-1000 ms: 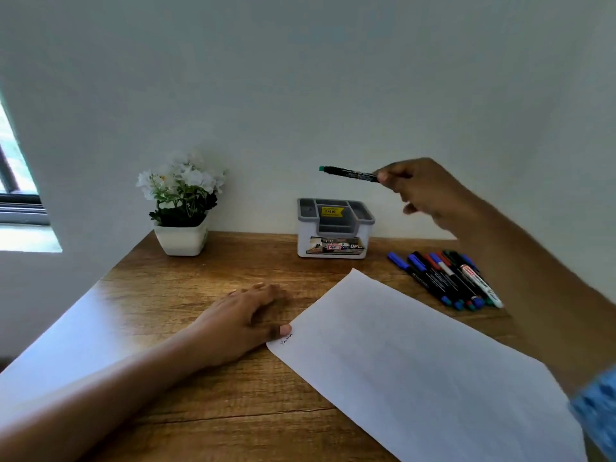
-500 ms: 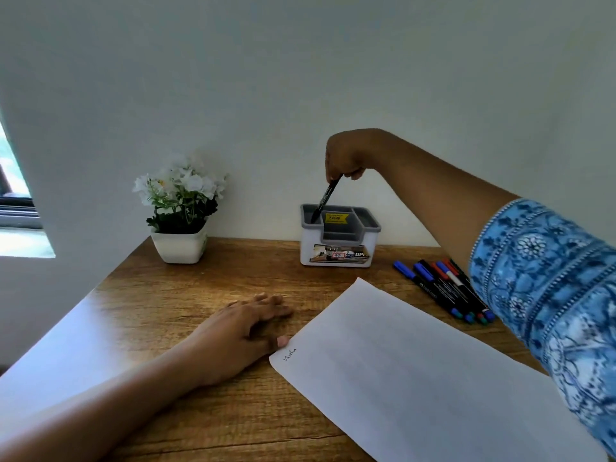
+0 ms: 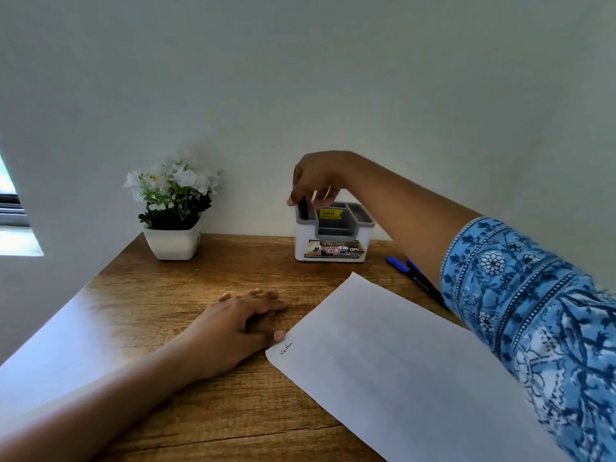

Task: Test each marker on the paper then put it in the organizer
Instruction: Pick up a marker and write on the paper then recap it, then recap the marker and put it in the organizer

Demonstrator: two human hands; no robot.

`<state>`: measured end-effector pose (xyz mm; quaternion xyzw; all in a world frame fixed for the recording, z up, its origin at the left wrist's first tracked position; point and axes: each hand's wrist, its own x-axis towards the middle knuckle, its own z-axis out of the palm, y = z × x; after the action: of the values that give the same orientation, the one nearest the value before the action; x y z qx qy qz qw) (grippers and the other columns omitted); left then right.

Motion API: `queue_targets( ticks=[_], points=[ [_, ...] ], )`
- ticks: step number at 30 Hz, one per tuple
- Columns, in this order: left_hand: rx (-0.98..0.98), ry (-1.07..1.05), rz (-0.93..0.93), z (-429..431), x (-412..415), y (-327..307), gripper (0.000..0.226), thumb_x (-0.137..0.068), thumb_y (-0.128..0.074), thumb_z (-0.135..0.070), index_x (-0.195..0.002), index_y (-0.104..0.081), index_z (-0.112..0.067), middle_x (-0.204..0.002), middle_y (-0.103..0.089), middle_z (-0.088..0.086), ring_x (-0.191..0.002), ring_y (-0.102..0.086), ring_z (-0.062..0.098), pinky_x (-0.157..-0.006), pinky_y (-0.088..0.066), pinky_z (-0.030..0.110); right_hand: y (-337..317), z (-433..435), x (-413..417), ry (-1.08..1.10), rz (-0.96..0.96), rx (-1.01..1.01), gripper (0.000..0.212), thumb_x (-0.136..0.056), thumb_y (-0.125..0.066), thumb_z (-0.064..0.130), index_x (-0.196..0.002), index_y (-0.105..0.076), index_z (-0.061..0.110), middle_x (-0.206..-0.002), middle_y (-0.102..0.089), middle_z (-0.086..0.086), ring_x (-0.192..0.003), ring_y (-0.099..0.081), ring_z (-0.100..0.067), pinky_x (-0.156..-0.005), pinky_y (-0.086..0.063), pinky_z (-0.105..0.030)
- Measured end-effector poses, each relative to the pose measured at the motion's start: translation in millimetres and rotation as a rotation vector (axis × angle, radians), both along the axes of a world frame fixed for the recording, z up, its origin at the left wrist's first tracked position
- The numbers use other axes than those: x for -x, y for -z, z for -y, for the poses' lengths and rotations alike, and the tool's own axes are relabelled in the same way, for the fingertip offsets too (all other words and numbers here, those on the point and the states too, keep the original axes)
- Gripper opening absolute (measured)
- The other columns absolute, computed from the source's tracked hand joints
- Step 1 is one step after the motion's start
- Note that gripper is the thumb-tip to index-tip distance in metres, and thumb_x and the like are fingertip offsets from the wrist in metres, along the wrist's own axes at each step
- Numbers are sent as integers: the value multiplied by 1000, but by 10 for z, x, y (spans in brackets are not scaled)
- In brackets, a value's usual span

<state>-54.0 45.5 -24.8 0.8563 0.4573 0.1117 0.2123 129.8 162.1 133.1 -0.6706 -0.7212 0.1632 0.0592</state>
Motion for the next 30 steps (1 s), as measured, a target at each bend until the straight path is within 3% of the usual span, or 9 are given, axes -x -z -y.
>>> queue_targets(
  ticks=[3,8,12,14,17,20,24,30],
  points=[
    [3,-3,2,7,-5,-10,55,-88,-50,-53,-139,-33,-46,-152,-20,-24,-142,-15,1,-119,-9,35,-193,292,-201,-2,-97,-84,42,-83,-70,31,-116,-56,9,-104,-64,-8,-88,-67,-24,-65,-52,-29],
    [18,-14,12,5,3,-10,54,-86,-51,-54,-138,-35,-47,-152,-23,-23,-142,-19,3,-119,-13,39,-81,786,-891,152,-58,-301,22,-83,-71,24,-101,-64,13,-89,-70,-3,-70,-66,-12,-55,-48,-24],
    [27,-27,0,8,1,-19,54,-85,-52,-54,-137,-36,-47,-152,-26,-20,-141,-25,8,-118,-18,41,485,1063,-1390,256,158,-163,8,-77,-71,17,-85,-68,17,-91,-71,-5,-72,-65,-15,-61,-48,-26],
    [28,-25,-2,15,-5,-18,55,-84,-52,-56,-136,-36,-48,-152,-27,-20,-140,-27,10,-117,-20,41,723,1108,-1514,296,238,-121,14,-75,-74,26,-85,-69,19,-94,-70,-5,-79,-64,-19,-70,-50,-29],
    [44,-24,-12,22,-4,-22,62,-76,-48,-65,-135,-36,-50,-151,-26,-21,-140,-28,11,-117,-20,42,932,1101,-1564,338,299,-85,27,-78,-72,34,-96,-68,15,-96,-66,-6,-84,-60,-21,-69,-46,-29],
    [52,-31,-7,18,-1,-24,67,-69,-45,-70,-134,-37,-51,-151,-28,-21,-139,-30,11,-117,-22,41,1051,1038,-1564,376,333,-111,31,-80,-69,34,-101,-66,11,-92,-65,-7,-78,-57,-19,-66,-43,-29],
    [27,-42,18,28,-9,-14,55,-81,-54,-58,-133,-39,-49,-150,-32,-19,-138,-32,11,-115,-25,36,1119,967,-1579,407,320,-122,35,-79,-70,35,-102,-62,9,-84,-58,-4,-77,-56,-18,-64,-41,-28],
    [13,-44,16,35,-8,-19,56,-80,-54,-59,-134,-39,-48,-149,-32,-20,-138,-33,11,-114,-25,36,993,970,-1551,385,229,-139,31,-78,-68,32,-97,-65,8,-86,-62,-7,-79,-57,-21,-61,-40,-26]
  ],
)
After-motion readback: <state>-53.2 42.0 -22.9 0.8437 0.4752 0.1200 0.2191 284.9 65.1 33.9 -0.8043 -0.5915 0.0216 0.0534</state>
